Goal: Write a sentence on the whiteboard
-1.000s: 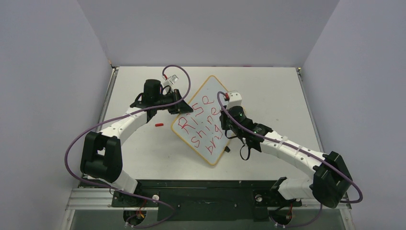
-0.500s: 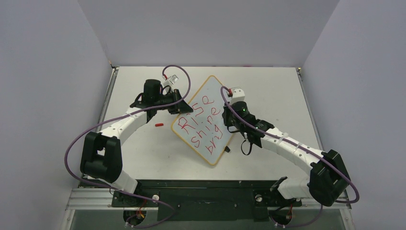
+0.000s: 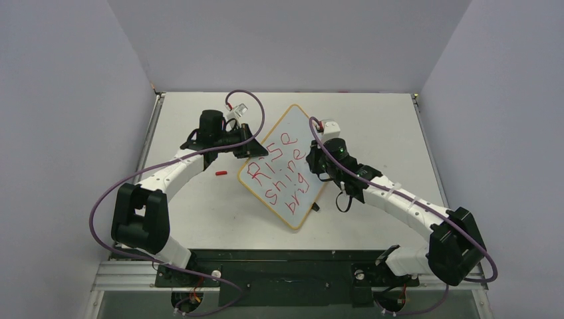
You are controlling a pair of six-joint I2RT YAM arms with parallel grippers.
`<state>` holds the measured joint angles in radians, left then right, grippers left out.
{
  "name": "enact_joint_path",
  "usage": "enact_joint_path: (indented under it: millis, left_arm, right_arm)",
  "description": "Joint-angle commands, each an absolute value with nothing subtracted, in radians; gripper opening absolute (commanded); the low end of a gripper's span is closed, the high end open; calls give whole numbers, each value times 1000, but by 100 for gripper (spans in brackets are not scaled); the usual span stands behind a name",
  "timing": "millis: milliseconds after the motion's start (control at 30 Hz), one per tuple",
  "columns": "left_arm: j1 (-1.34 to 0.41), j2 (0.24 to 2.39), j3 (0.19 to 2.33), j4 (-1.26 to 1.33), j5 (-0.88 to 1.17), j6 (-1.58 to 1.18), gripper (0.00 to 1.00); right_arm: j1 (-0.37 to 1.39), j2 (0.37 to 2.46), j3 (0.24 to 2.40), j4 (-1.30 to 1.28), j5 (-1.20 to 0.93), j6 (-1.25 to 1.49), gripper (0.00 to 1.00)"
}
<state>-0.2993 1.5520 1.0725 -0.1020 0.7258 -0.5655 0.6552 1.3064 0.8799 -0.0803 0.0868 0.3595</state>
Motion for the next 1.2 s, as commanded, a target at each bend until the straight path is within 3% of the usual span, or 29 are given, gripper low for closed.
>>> enact_joint_path:
  millis: [0,533,1167]
  left_arm:
    - [-290,1493,1096,-51,712,-525,0]
    - [-290,1494,1096,-50,716,-528,0]
    - [-290,1490,1092,-49,716,-529,0]
  right_arm:
    - [654,1329,895,-9,34,380,0]
    - [654,1378,863,30,27,384,0]
    - [654,1294,669,35,53,426,0]
